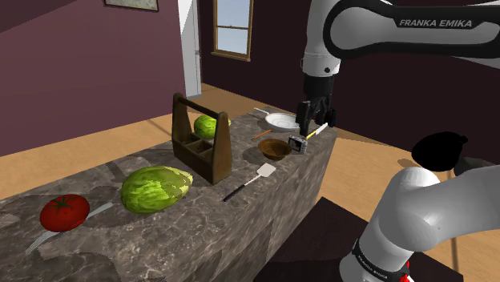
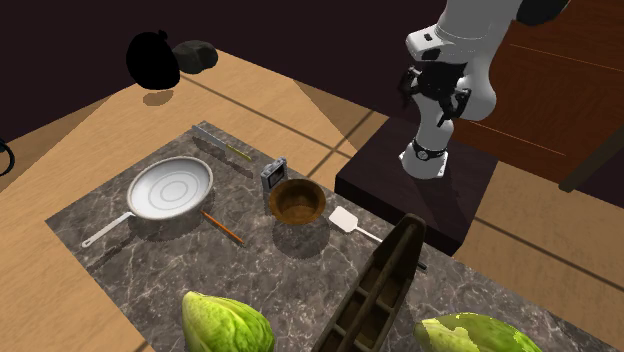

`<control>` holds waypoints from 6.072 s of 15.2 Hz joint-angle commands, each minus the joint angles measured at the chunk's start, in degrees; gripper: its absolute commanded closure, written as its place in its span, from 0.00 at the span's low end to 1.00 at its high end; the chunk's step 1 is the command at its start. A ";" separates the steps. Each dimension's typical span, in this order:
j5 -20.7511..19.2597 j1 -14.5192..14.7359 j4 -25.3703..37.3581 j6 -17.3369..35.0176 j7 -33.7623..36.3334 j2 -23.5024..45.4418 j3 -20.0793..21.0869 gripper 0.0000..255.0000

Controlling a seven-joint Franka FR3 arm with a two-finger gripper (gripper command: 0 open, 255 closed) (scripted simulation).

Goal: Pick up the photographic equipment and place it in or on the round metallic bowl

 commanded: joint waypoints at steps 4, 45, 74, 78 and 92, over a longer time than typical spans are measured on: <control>-2.18 -1.17 -1.40 4.24 -3.31 2.40 -3.32 0.00; 12.91 -11.97 25.24 41.48 -45.96 66.35 -27.24 0.00; 9.95 -11.04 28.58 33.73 -44.10 61.42 -28.43 1.00; 9.16 -10.85 30.11 31.02 -43.61 60.10 -28.68 1.00; 5.62 -4.49 29.05 26.54 -32.72 53.73 -25.58 1.00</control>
